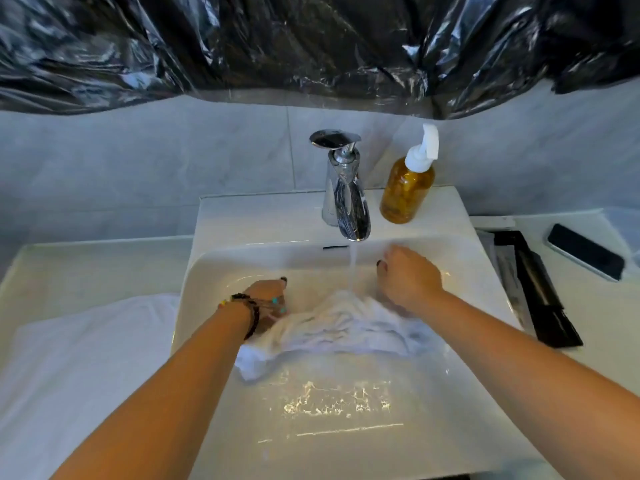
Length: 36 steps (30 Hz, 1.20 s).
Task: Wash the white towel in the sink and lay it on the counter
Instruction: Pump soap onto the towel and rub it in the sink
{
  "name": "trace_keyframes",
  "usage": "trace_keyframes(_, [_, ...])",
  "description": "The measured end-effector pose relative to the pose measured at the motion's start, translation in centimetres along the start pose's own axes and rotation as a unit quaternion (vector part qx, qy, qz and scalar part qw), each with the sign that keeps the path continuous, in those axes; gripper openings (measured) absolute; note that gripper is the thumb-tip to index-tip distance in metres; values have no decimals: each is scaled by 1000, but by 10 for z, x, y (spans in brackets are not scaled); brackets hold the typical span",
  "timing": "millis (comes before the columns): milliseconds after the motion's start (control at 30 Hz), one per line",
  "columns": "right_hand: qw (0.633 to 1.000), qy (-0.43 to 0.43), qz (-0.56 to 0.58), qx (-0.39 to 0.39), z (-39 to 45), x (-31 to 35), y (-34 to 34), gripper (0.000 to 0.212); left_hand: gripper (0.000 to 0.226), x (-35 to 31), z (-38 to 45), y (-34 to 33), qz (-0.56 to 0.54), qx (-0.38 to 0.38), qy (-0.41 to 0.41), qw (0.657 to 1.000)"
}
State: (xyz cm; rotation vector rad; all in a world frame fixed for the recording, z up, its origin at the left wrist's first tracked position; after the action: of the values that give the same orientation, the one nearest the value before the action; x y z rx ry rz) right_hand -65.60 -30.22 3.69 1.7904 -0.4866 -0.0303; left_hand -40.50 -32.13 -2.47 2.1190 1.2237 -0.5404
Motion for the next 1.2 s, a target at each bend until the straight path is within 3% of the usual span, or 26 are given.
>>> trace_keyframes(67, [982,123,41,-137,-27,5,3,25,33,1,-14,18,65,-132,-77,986])
trace_keyframes(133, [953,239,23,-185,-62,14,-18,34,32,-11,-43,7,210,-216,-240,923])
trace_keyframes(167, [944,270,-15,-190,-71,15,-35,38,34,-12,-56,-10,262,-217,-306,889])
trace_keyframes(300, [943,257,-89,-191,-56,22,-69,40,40,7,-56,-68,416,-181,-417,788])
trace_keyframes(400, [934,247,-109,-236,-35,31,-69,25,29,1,-37,-68,419,-240,-422,767])
trace_keyframes(467, [935,258,-104,-219,-21,35,-72,22,26,-8,-28,-68,412,-263,-442,752])
trace_keyframes(700, [969,207,-65,-119,7,39,-64,26,26,-30,-22,-59,364,-274,-429,780])
trace_keyframes(800, [973,198,-78,-88,2,41,-59,36,33,-27,-20,-57,355,-237,-394,814])
trace_keyframes(933, [984,177,-6,15,-7,28,-46,28,39,-18,-23,-47,281,-163,-350,878])
trace_keyframes(1200, [954,204,205,-73,-72,11,21,27,30,-34,-111,-20,79,-147,-431,887])
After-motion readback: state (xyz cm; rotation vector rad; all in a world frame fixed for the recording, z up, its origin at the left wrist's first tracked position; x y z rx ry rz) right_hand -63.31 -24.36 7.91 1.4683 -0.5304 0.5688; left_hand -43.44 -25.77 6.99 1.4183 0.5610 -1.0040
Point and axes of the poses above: each hand's wrist, its own z-axis towards the middle knuckle, its own y-axis out of the back of the hand, x = y × z, the point moved 8 cm from there along z, towards the middle knuckle, and after that the axes turned 2 degrees about -y, right-handed, at the moved point
